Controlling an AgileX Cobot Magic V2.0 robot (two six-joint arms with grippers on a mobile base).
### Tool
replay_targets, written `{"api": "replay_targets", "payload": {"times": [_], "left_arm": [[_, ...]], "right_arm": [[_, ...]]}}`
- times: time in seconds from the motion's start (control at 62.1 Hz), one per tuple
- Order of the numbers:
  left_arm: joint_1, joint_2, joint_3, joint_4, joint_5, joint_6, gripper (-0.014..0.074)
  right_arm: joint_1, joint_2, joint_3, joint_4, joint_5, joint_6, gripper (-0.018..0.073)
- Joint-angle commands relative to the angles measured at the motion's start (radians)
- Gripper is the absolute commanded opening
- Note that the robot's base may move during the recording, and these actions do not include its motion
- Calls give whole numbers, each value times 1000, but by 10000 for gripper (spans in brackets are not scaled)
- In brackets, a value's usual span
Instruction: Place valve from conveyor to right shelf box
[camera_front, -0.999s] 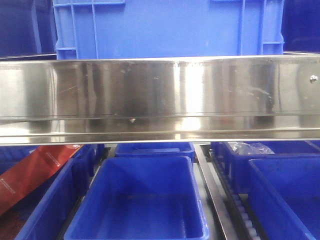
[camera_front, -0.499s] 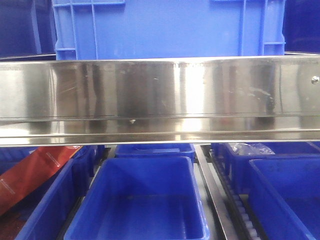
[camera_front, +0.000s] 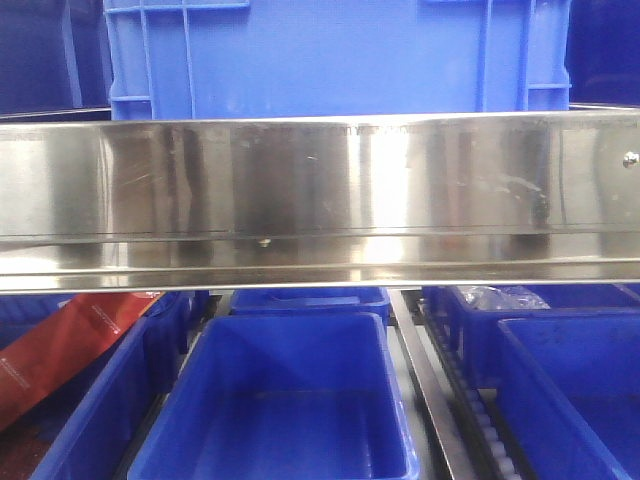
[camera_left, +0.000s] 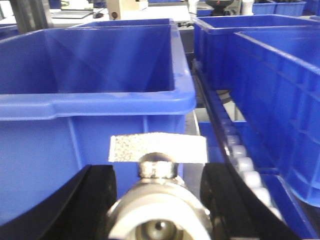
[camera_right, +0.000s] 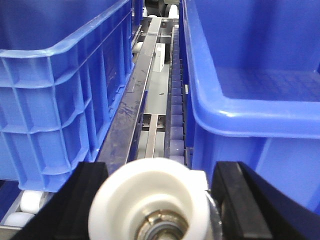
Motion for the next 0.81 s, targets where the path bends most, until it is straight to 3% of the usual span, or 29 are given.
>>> {"api": "replay_targets", "payload": {"times": [0.0, 0.29, 0.515, 0.789], "left_arm": [[-25, -3, -15, -28, -58, -4, -111], [-104, 88, -165, -40, -21, -4, -111], [-195, 347, -400, -40, -18, -4, -111], [-386, 653, -691, -40, 2, -4, -111]], "right_arm": [[12, -8, -27, 13, -84, -6, -160], [67, 20, -141, 16, -95, -6, -151], [181, 178, -280, 18, -98, -6, -151], [230, 413, -463, 25, -195, -6, -151]]}}
